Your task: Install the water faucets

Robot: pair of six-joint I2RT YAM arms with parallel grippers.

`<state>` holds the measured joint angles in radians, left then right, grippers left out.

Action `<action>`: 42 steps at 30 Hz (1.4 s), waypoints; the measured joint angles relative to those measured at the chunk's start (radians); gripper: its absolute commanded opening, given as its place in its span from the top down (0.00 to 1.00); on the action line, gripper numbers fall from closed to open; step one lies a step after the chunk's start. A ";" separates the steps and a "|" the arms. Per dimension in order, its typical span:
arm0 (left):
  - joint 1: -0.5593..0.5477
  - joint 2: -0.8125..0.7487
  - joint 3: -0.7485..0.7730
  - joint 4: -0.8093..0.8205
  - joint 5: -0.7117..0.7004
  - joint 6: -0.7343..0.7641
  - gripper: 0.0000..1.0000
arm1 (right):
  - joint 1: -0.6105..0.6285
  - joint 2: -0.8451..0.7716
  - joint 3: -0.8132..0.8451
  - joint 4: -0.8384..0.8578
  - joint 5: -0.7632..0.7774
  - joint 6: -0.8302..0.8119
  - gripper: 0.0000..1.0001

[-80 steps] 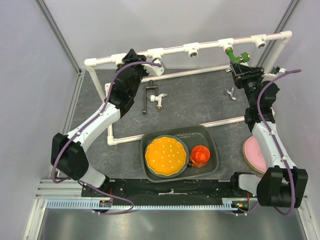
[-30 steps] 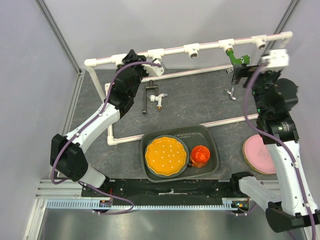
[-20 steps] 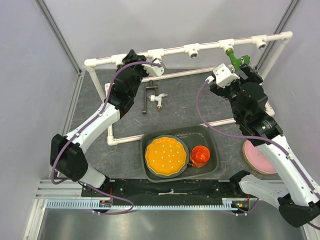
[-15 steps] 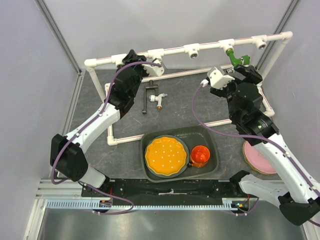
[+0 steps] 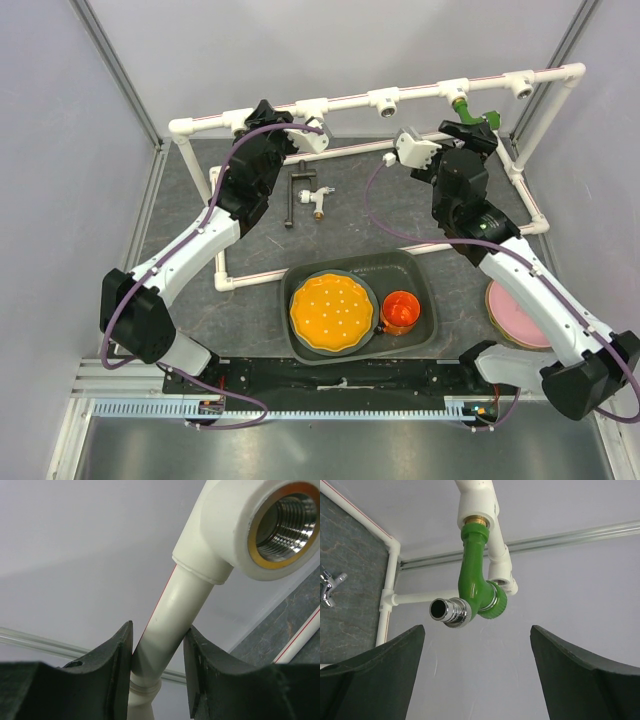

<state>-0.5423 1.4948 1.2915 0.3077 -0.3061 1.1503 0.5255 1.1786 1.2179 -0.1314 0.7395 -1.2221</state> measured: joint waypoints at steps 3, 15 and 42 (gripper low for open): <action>-0.001 0.000 0.000 0.000 -0.002 0.000 0.98 | -0.022 0.018 0.000 0.019 0.000 -0.010 0.10; -0.004 -0.005 0.000 -0.008 -0.006 0.000 0.98 | -0.090 0.029 -0.017 0.127 0.000 -0.024 0.18; -0.010 -0.013 0.000 -0.025 -0.011 -0.001 0.98 | -0.126 0.087 0.024 0.098 -0.114 0.283 0.82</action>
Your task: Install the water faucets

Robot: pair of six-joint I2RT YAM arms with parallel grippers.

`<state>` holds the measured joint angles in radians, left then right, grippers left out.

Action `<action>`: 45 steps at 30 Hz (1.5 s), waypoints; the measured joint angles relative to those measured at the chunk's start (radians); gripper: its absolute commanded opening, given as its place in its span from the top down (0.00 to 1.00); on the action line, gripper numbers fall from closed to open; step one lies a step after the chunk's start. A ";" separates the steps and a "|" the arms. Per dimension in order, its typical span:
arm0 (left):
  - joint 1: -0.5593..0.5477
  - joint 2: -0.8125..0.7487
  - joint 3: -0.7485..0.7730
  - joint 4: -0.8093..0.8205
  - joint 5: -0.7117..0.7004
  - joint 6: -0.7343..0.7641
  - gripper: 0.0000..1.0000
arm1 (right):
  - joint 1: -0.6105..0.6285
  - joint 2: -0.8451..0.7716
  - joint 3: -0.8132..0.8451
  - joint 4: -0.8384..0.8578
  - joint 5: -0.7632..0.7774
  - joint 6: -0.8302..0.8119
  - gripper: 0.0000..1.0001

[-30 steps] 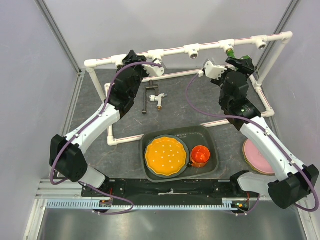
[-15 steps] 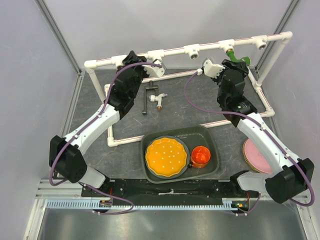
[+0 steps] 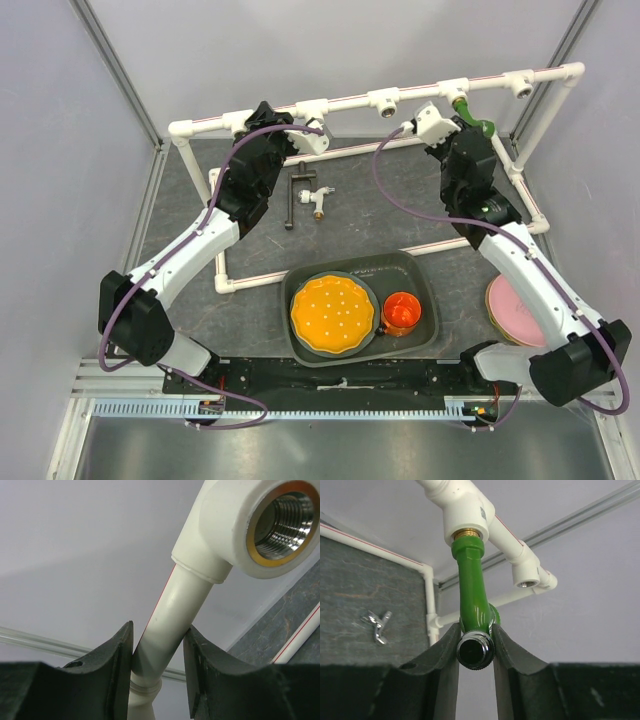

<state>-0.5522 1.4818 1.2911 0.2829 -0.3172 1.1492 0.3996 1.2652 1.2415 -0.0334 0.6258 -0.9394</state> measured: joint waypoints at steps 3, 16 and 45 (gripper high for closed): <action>0.000 0.000 0.000 0.000 0.000 0.000 0.98 | -0.029 0.000 0.045 -0.055 -0.047 0.112 0.86; -0.001 0.000 0.000 0.000 0.000 0.000 0.98 | -0.185 -0.001 0.185 -0.269 -0.334 0.653 0.96; -0.005 0.000 0.000 0.002 -0.002 -0.003 0.98 | -0.568 -0.038 -0.171 0.278 -0.978 2.268 0.57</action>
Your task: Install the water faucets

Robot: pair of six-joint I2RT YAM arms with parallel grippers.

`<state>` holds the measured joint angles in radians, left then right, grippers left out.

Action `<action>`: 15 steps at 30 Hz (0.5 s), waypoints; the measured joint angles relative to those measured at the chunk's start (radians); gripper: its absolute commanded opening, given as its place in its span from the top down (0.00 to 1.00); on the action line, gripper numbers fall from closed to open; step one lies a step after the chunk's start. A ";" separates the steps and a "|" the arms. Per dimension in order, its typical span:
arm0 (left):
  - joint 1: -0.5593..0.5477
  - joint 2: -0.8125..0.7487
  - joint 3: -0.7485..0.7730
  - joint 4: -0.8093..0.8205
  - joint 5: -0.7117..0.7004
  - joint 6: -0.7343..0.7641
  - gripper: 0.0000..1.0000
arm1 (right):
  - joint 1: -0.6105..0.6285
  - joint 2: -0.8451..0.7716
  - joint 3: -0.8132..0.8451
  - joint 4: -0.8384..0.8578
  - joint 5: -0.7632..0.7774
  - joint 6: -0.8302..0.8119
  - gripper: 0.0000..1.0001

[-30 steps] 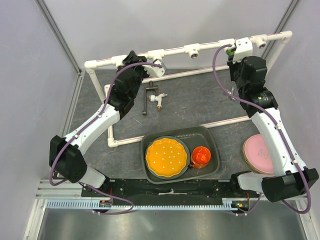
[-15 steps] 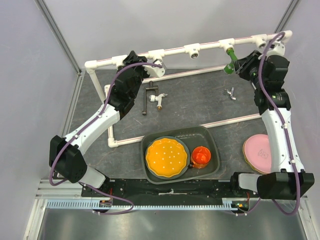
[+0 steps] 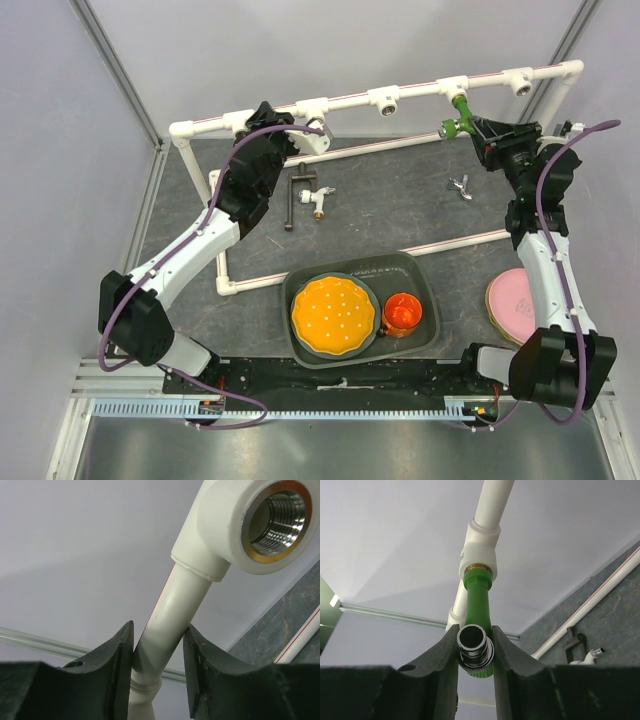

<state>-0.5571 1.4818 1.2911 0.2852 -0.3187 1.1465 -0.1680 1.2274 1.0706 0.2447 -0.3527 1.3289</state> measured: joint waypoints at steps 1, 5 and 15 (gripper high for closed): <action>0.000 0.000 0.000 0.000 0.000 0.000 0.98 | -0.001 0.000 -0.005 0.010 -0.002 0.024 0.49; -0.006 -0.005 0.000 -0.008 -0.005 -0.002 0.98 | 0.000 0.002 -0.008 0.052 0.006 0.055 0.11; -0.006 -0.005 -0.001 -0.010 -0.006 -0.004 0.98 | -0.005 -0.076 0.189 -0.215 0.082 -0.403 0.02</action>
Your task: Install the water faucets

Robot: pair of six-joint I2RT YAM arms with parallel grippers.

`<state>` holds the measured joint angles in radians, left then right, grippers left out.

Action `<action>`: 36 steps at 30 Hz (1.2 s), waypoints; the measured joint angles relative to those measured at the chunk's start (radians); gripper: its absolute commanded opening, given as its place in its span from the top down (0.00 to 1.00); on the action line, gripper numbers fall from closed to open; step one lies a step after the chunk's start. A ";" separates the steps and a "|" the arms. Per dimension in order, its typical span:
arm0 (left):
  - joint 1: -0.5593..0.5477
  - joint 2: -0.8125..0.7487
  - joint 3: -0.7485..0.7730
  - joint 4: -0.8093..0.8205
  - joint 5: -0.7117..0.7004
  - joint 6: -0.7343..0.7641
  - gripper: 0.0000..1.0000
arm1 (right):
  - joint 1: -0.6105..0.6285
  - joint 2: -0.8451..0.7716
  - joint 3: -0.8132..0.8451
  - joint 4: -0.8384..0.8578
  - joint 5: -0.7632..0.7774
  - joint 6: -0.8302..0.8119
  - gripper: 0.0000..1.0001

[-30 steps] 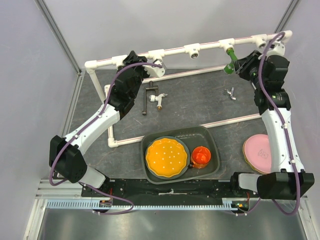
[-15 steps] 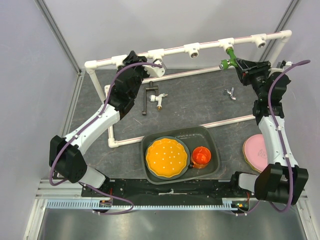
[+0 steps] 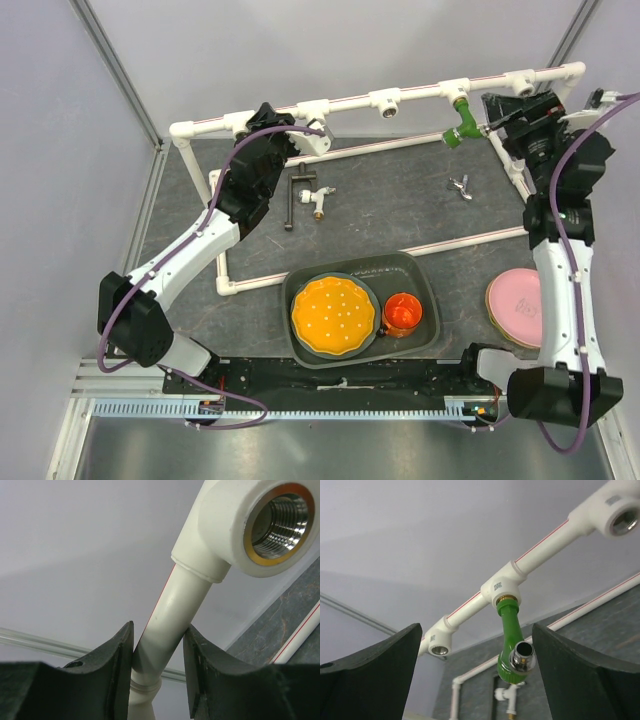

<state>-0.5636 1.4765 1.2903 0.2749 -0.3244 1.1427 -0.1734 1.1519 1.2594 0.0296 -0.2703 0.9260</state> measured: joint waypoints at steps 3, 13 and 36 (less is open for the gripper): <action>0.000 0.000 0.000 0.000 0.000 0.000 0.98 | 0.007 -0.047 0.076 -0.116 0.071 -0.211 0.02; 0.000 0.000 0.000 -0.001 0.000 0.000 0.98 | 0.307 -0.100 0.219 -0.354 0.435 -0.939 0.02; -0.002 0.000 0.000 -0.001 -0.001 0.000 0.98 | 0.764 0.084 -0.103 0.006 1.223 -2.383 0.02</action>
<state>-0.5652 1.4765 1.2903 0.2737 -0.3252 1.1427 0.5903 1.2362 1.1568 0.0353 0.9527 -1.4574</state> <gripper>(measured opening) 0.459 0.982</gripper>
